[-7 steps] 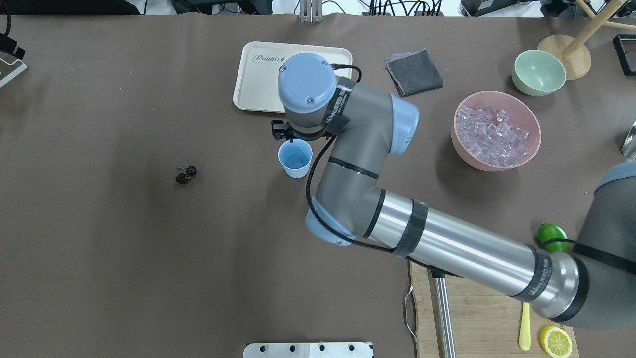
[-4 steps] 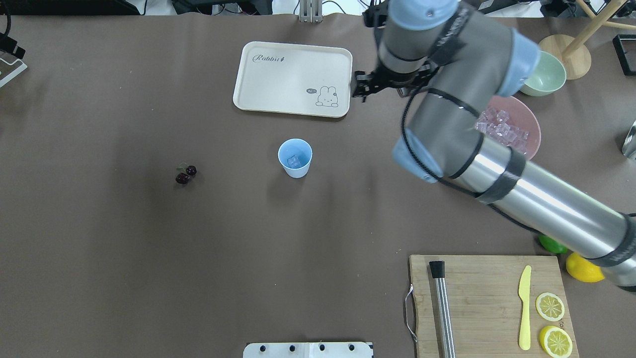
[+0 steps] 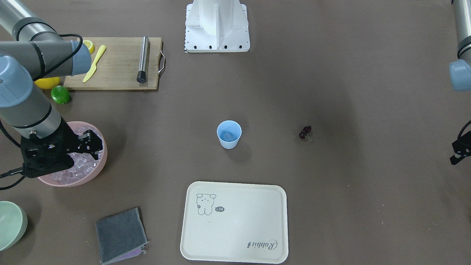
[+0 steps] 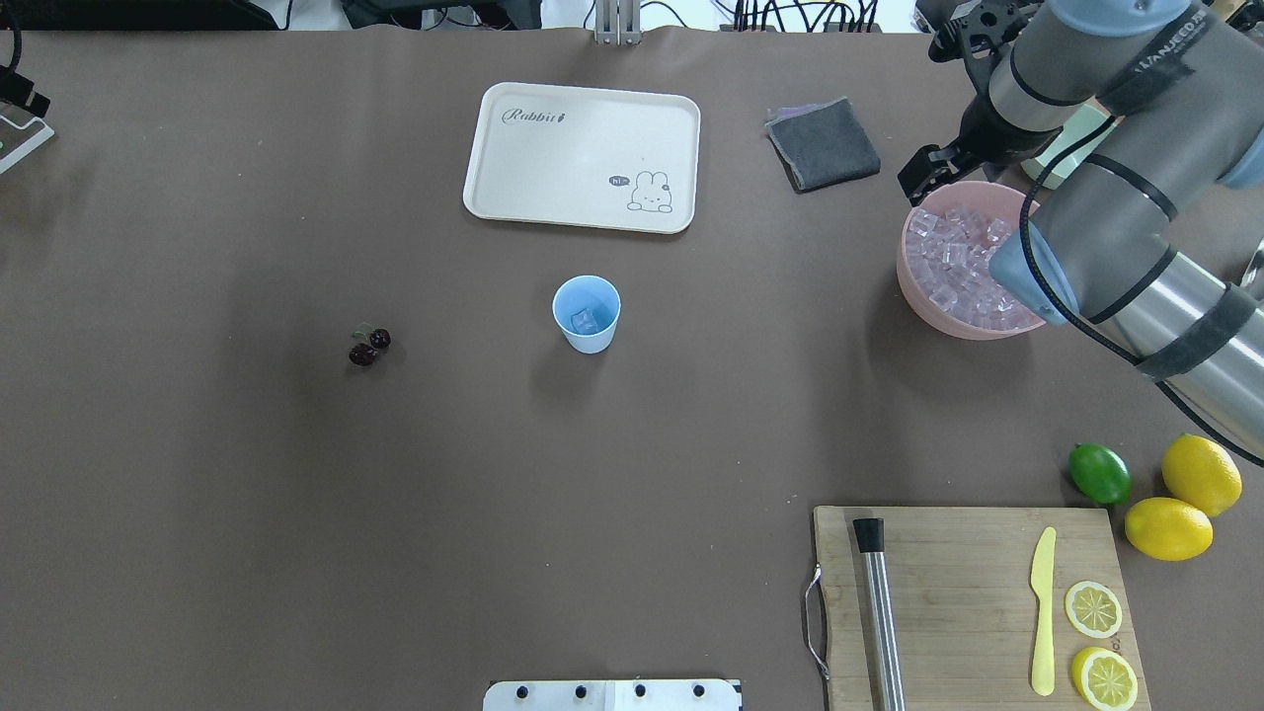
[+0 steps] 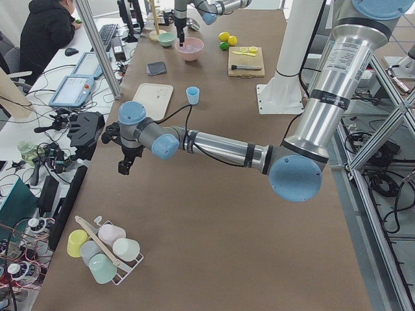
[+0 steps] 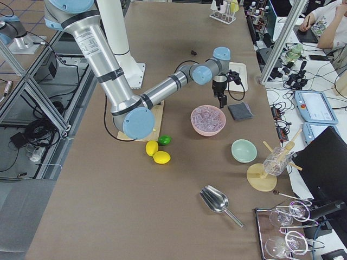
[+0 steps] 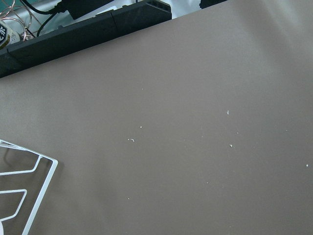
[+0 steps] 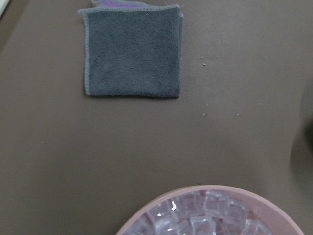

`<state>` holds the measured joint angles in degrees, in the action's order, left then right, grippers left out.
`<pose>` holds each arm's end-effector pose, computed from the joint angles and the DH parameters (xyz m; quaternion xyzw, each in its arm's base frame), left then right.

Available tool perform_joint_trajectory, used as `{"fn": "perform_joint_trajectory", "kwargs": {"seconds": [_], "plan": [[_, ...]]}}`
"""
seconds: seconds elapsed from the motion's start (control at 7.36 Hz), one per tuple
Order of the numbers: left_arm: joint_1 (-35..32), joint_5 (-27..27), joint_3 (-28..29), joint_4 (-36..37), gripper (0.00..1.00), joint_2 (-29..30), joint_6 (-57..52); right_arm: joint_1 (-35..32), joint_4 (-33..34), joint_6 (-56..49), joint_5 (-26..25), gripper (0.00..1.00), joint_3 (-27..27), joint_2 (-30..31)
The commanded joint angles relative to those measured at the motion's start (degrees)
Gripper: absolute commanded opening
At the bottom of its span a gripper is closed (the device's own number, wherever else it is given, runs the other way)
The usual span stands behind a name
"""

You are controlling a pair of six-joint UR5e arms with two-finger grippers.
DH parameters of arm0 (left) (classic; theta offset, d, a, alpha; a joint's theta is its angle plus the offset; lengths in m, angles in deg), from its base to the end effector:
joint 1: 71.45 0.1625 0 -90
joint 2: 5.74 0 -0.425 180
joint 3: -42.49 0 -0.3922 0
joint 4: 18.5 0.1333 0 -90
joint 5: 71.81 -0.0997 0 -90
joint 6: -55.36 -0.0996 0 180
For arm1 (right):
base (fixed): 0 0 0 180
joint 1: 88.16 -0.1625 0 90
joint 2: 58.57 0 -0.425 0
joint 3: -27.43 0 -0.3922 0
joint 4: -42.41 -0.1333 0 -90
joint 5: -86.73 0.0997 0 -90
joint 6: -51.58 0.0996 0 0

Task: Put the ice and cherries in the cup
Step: 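Move the right gripper back into the pink bowl and grasp an ice cube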

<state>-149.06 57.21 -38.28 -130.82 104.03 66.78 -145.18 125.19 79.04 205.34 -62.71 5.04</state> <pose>0.0716 -0.6550 0.5016 0.1948 0.3684 0.1021 0.9033 -0.2936 -0.6097 0.3853 0.1240 -0.3459 -0.1163 0.9227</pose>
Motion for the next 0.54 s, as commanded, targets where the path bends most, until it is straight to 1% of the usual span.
{"fn": "perform_joint_trajectory", "kwargs": {"seconds": [0.0,0.14,0.41], "plan": [[0.0,0.0,-0.17,0.0,0.98,0.0,0.0,-0.37,-12.96,0.04,1.45,0.99,5.41,3.78],[0.0,0.0,-0.17,0.0,0.98,0.0,0.0,-0.37,-13.08,0.57,2.07,0.99,5.33,4.14],[0.0,0.0,-0.17,0.0,0.98,0.0,-0.09,-0.28,-13.17,0.58,2.16,0.99,2.53,7.03]]}}
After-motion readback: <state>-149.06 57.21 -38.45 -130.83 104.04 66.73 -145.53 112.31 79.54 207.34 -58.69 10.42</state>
